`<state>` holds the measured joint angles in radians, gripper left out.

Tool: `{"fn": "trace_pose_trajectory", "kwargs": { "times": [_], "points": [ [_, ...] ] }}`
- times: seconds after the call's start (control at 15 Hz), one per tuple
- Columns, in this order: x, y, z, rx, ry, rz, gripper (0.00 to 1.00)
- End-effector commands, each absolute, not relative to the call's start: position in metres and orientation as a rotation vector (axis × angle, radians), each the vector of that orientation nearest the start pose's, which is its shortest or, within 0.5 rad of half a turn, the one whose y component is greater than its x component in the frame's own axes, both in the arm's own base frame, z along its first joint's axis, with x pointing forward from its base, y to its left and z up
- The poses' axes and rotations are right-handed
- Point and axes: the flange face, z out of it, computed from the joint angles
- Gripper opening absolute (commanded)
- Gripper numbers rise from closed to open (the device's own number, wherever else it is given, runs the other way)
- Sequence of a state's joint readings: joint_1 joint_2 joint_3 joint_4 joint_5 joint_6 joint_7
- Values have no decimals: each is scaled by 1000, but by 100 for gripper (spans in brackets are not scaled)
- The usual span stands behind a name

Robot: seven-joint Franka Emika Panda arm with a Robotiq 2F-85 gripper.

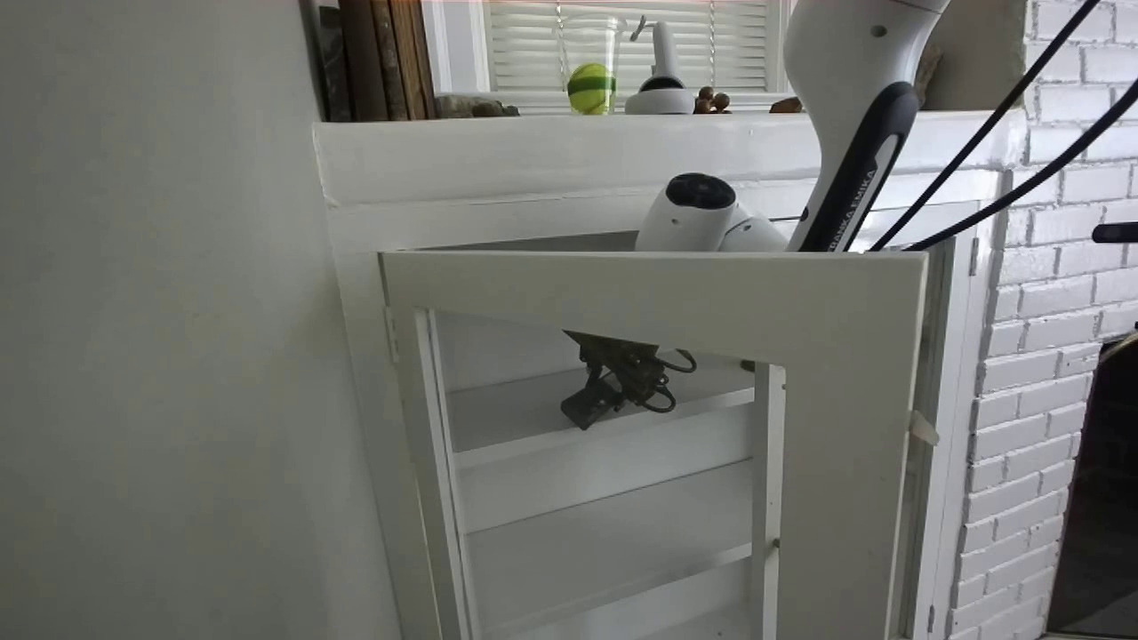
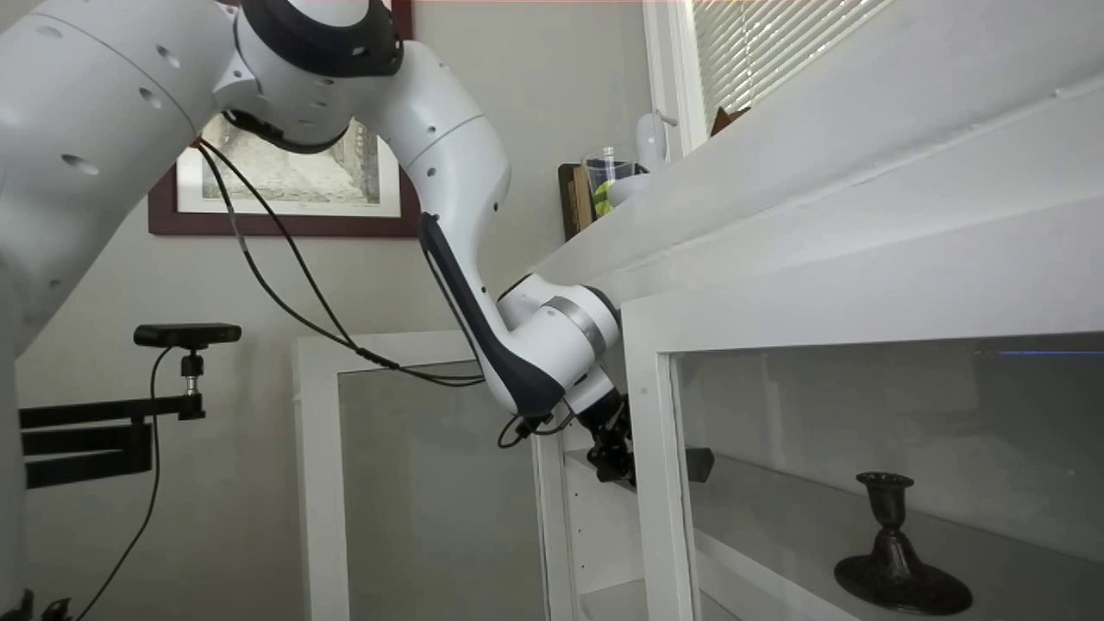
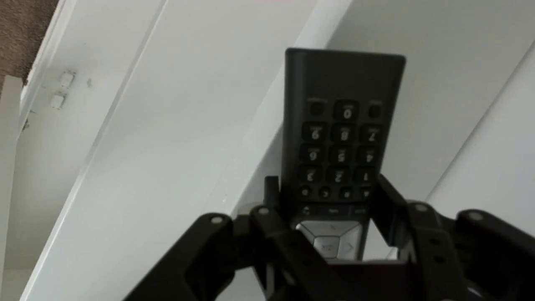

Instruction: Put the remote in the cabinet

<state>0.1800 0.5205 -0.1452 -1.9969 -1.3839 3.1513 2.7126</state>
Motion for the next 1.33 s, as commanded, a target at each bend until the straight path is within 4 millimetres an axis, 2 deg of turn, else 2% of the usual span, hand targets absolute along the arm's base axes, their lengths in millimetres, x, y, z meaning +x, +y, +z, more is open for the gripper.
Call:
{"fn": "trace_pose_trajectory", "kwargs": {
  "times": [0.0, 0.67, 1.27],
  "points": [
    [596, 111, 225, -2154, 1587, -736, 30],
    [608, 98, 234, -2106, 1612, -758, 30],
    [612, 98, 227, -2048, 1686, -717, 30]
  ]
}}
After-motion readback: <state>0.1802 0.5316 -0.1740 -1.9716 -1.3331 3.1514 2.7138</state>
